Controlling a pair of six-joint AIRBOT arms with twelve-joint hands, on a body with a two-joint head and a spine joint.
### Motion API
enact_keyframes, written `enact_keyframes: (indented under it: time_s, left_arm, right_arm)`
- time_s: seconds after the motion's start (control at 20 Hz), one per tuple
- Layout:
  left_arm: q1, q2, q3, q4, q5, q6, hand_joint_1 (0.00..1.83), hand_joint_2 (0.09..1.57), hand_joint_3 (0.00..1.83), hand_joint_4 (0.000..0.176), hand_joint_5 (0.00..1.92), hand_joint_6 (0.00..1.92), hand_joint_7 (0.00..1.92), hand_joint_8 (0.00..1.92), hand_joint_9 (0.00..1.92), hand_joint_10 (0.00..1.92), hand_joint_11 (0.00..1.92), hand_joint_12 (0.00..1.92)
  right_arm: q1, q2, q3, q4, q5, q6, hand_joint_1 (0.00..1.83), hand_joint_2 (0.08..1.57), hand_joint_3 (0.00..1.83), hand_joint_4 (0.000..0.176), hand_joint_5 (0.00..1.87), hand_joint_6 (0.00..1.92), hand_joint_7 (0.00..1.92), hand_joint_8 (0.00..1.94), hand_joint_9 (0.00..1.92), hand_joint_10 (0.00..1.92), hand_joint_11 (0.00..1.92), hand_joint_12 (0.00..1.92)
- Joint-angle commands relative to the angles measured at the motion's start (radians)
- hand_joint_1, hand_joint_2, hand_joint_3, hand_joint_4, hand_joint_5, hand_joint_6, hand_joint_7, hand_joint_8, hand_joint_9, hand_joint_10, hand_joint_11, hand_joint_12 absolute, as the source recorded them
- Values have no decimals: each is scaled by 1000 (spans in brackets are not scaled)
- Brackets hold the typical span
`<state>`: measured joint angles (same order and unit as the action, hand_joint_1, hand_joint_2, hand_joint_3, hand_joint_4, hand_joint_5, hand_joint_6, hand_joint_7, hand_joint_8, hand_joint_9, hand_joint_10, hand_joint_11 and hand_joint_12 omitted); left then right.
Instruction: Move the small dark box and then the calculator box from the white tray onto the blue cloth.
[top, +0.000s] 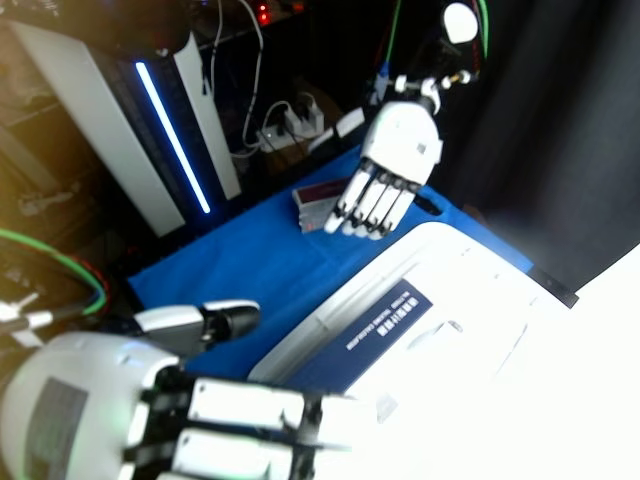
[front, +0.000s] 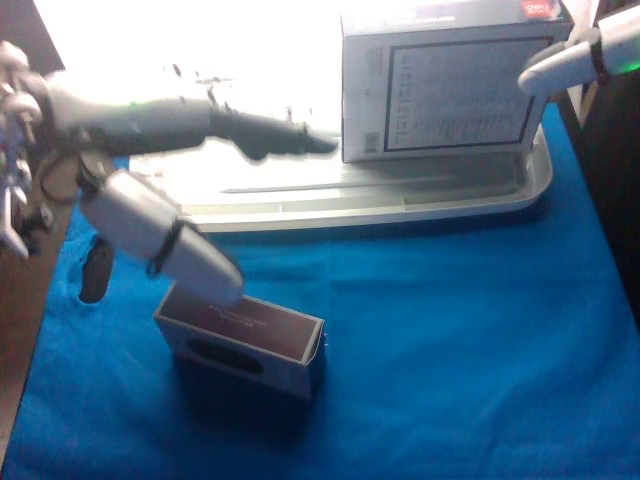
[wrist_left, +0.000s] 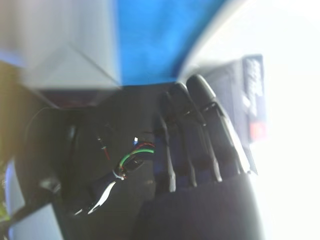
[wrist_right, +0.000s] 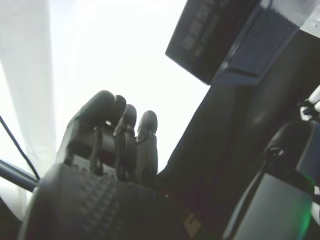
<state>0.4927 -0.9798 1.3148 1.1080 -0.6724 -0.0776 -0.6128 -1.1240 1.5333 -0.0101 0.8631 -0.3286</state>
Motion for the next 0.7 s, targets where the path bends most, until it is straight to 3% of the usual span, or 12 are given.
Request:
enact_keyframes:
  time_s: [0.0, 0.05, 0.15, 0.2, 0.25, 0.3, 0.35, 0.4, 0.45, 0.5, 0.55, 0.65]
  left_arm:
    - [-14, 4, 7, -79, -37, 22, 445, 843, 0, 167, 64, 0, 117, 0, 172, 0, 200, 213]
    - [-17, 4, 16, -108, -32, 41, 445, 843, 0, 167, 64, 0, 117, 0, 172, 0, 200, 213]
    - [-22, -5, 42, -141, -12, 58, 474, 782, 0, 176, 7, 0, 33, 0, 57, 0, 89, 135]
    - [-26, -11, 52, -142, 1, 60, 448, 751, 0, 176, 1, 0, 6, 0, 34, 0, 68, 122]
    - [-30, -25, 69, -142, 17, 61, 467, 742, 0, 162, 0, 0, 0, 0, 18, 0, 53, 114]
    - [-31, -39, 88, -147, 30, 61, 477, 750, 0, 151, 0, 0, 0, 0, 14, 0, 50, 114]
    - [-31, -49, 102, -153, 36, 61, 477, 750, 0, 151, 0, 0, 0, 0, 14, 0, 50, 114]
    - [-30, -67, 124, -161, 47, 61, 494, 766, 0, 134, 0, 0, 0, 0, 40, 10, 78, 131]
    - [-30, -83, 141, -166, 54, 61, 516, 786, 0, 117, 0, 0, 15, 1, 76, 7, 55, 259]
    - [-30, -93, 151, -170, 57, 61, 516, 786, 0, 117, 0, 0, 15, 1, 76, 7, 55, 259]
    - [-30, -102, 160, -176, 59, 61, 528, 795, 1, 99, 0, 0, 43, 1, 119, 1, 1, 523]
    - [-31, -109, 166, -182, 59, 61, 521, 810, 4, 114, 0, 0, 24, 1, 96, 0, 0, 507]
  right_arm:
    - [19, -10, 7, 28, 115, 10, 1110, 420, 0, 0, 376, 1, 114, 3, 135, 10, 0, 985]
    - [19, -25, 24, 29, 115, 33, 1110, 420, 0, 0, 376, 1, 114, 3, 135, 10, 0, 985]
    - [19, -63, 72, 23, 113, 90, 1092, 418, 0, 0, 360, 0, 113, 1, 201, 8, 26, 1243]
    - [19, -72, 81, 22, 105, 99, 1084, 440, 1, 0, 332, 0, 114, 0, 255, 16, 165, 1381]
    - [32, -78, 84, 8, 82, 99, 1096, 459, 1, 0, 301, 2, 137, 5, 220, 5, 7, 1239]
    - [51, -86, 90, -17, 54, 99, 1094, 464, 1, 0, 287, 5, 135, 2, 205, 7, 1, 1106]
    - [63, -92, 94, -29, 38, 99, 1094, 464, 1, 0, 287, 5, 135, 2, 205, 7, 1, 1106]
    - [72, -104, 102, -45, 14, 99, 1081, 467, 0, 0, 289, 5, 125, 0, 220, 10, 0, 1128]
    - [72, -112, 107, -53, -2, 99, 1124, 484, 1, 0, 289, 3, 93, 11, 217, 6, 0, 1269]
    - [72, -117, 112, -61, -16, 99, 1124, 484, 1, 0, 289, 3, 93, 11, 217, 6, 0, 1269]
    - [72, -125, 116, -77, -40, 99, 1042, 448, 0, 0, 353, 7, 267, 21, 315, 25, 0, 1177]
    - [72, -134, 120, -102, -74, 99, 946, 519, 3, 0, 302, 1, 413, 12, 489, 50, 50, 1346]
